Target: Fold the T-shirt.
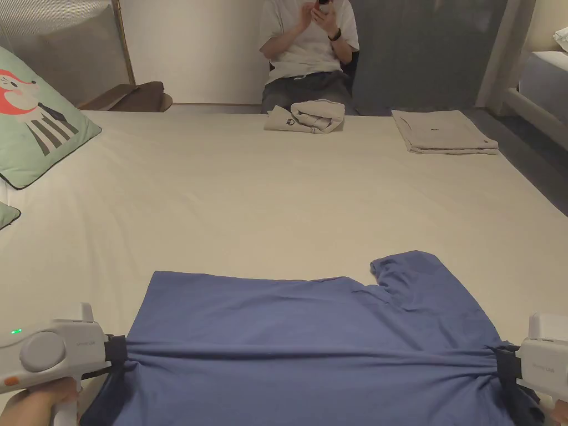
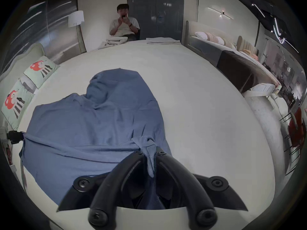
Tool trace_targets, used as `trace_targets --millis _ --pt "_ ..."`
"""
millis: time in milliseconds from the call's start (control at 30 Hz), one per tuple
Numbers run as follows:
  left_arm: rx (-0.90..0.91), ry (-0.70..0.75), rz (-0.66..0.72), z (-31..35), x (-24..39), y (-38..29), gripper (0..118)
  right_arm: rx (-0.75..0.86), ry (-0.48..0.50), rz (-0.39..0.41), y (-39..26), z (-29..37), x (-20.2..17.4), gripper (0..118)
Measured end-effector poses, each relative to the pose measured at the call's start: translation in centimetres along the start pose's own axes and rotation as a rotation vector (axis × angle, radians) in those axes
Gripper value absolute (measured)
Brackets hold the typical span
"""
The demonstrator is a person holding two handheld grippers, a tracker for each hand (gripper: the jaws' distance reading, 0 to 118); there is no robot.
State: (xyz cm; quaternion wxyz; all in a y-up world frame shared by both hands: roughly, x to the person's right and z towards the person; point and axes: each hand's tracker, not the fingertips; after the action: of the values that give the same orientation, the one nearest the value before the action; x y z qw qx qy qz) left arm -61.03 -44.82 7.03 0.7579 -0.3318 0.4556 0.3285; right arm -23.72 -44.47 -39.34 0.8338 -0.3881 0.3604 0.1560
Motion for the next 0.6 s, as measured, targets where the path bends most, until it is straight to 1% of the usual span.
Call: trace_targets --millis 33,100,133,167,200,233,267,300,400,433,467,500,533,567,600 --pt "0.000 0.002 -0.002 0.0 0.1 -0.1 26 -0.003 -0.003 0.004 0.0 -0.1 0.0 9" --pt "0.013 0.003 -0.007 0.2 0.0 -0.4 38 0.001 0.000 0.005 -0.2 -0.5 0.2 15" --pt "0.031 0.035 -0.024 0.5 0.2 -0.5 44 0.012 -0.008 0.003 -0.3 -0.3 0.2 19" --pt "0.062 0.051 -0.045 1.0 0.2 -0.8 61 0.041 -0.017 0.000 -0.4 0.2 0.3 39" --pt "0.113 0.035 -0.065 1.9 0.1 -1.1 77 0.077 -0.021 -0.001 -0.6 1.1 0.2 66" --pt "0.150 0.032 -0.076 2.9 0.0 -1.3 82 0.117 -0.020 0.000 -0.7 1.9 0.4 78" --pt "0.191 0.028 -0.084 4.0 0.1 -1.6 83 0.161 -0.028 0.003 -1.0 2.9 0.4 84" --pt "0.245 0.017 -0.092 5.3 0.1 -2.1 83 0.224 -0.037 0.010 -1.3 4.2 0.3 87" --pt "0.363 -0.018 -0.094 8.6 -0.2 -3.5 82 0.365 -0.047 0.021 -2.6 7.6 -0.3 88" --pt "0.392 -0.032 -0.093 9.5 -0.1 -4.0 80 0.400 -0.047 0.022 -3.0 8.6 -0.5 88" --pt "0.411 -0.045 -0.104 10.4 0.1 -4.5 75 0.434 -0.041 0.025 -3.2 9.0 -1.0 88" --pt "0.428 -0.047 -0.116 11.3 0.4 -4.9 60 0.469 -0.052 0.020 -3.7 10.1 -1.3 88" --pt "0.448 -0.050 -0.132 12.1 0.6 -5.5 43 0.490 -0.057 0.019 -4.2 10.9 -1.5 85" --pt "0.471 -0.047 -0.151 12.8 0.8 -6.1 27 0.518 -0.039 0.019 -4.7 11.8 -1.7 75" --pt "0.490 -0.043 -0.165 13.5 1.1 -6.7 11 0.543 -0.016 0.025 -5.2 12.6 -2.0 51"
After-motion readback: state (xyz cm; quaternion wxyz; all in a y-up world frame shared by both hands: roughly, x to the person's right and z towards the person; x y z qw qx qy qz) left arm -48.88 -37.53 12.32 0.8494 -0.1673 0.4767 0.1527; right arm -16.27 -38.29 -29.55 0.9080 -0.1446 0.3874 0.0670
